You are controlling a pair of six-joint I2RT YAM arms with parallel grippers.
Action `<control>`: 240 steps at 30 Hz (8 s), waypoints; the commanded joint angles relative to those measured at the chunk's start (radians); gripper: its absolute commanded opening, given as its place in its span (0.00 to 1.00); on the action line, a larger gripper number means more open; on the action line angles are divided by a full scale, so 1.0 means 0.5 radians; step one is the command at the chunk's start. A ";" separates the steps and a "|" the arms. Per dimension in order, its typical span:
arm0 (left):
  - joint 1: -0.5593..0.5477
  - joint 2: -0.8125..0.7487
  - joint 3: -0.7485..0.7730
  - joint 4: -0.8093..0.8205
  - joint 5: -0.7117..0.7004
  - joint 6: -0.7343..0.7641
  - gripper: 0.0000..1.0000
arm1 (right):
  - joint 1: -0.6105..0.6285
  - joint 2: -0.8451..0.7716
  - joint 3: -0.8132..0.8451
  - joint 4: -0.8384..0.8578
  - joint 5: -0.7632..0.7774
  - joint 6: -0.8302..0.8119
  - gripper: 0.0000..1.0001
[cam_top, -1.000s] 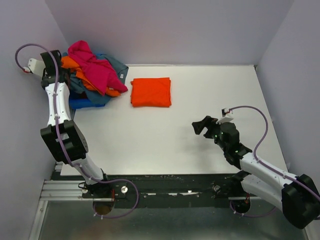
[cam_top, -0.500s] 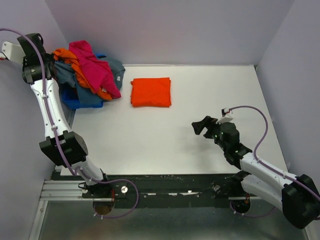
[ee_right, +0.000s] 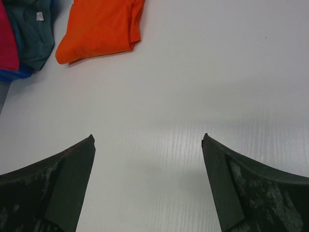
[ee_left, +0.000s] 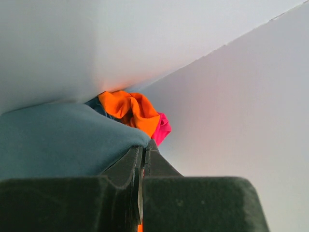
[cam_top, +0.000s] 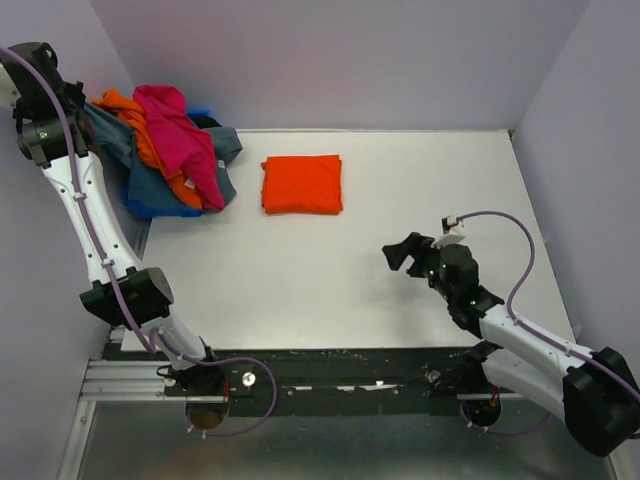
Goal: Fold and stack the t-shirts
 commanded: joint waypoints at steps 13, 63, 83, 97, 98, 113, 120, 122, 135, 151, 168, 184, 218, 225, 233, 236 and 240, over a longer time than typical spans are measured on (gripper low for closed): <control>0.024 -0.703 -1.869 0.825 0.238 -0.173 0.00 | -0.001 0.088 0.066 0.052 -0.158 -0.055 0.99; -0.127 -0.850 -0.283 0.655 -0.611 0.232 0.00 | -0.001 0.119 0.076 0.067 -0.222 -0.085 0.99; -0.719 -1.130 -0.771 0.665 0.173 0.352 0.00 | -0.001 0.178 0.103 0.070 -0.287 -0.091 0.99; -1.458 -1.014 -0.716 1.015 1.075 0.130 0.00 | -0.001 -0.304 -0.059 -0.099 0.277 -0.049 0.99; -1.549 -0.944 -0.692 1.012 1.084 0.155 0.00 | -0.001 -0.335 -0.072 -0.108 0.311 -0.042 0.99; -2.501 0.014 0.225 0.059 0.294 0.701 0.96 | -0.001 -0.795 -0.185 -0.354 0.775 0.047 1.00; -2.171 0.125 -0.108 -0.378 -0.357 1.146 0.99 | -0.001 -0.780 -0.234 -0.237 0.646 0.016 1.00; -2.051 0.155 -0.222 -0.356 -0.534 1.229 0.99 | -0.001 -0.716 -0.201 -0.231 0.615 0.019 1.00; -1.520 0.842 0.127 -0.243 -0.569 1.490 0.99 | -0.001 -0.629 -0.213 -0.163 0.474 0.016 0.99; -1.161 1.416 0.204 -0.025 -0.149 1.297 0.99 | -0.001 -0.574 -0.210 -0.139 0.440 0.028 0.99; -0.921 1.417 -0.032 0.407 0.189 1.008 0.53 | -0.001 -0.424 -0.173 -0.074 0.370 0.019 0.99; -0.854 1.140 -0.029 0.576 0.072 1.008 0.00 | -0.001 -0.366 -0.164 -0.044 0.327 0.007 0.98; -0.537 0.671 0.051 0.260 -0.066 0.833 0.99 | -0.004 -0.273 -0.121 -0.025 0.210 0.001 0.98; -0.786 0.799 -0.020 0.426 0.237 0.787 0.99 | -0.001 -0.280 -0.121 -0.019 0.210 -0.006 0.98; -1.071 0.794 -0.114 0.312 0.229 0.766 0.99 | -0.001 -0.277 -0.115 -0.028 0.226 -0.018 0.98; -1.182 0.564 -0.506 0.386 0.271 0.769 0.99 | -0.001 -0.252 -0.096 -0.071 0.277 -0.018 0.98; -1.418 0.175 -1.138 0.609 0.272 0.824 0.99 | -0.001 -0.151 -0.004 -0.172 0.293 -0.024 0.92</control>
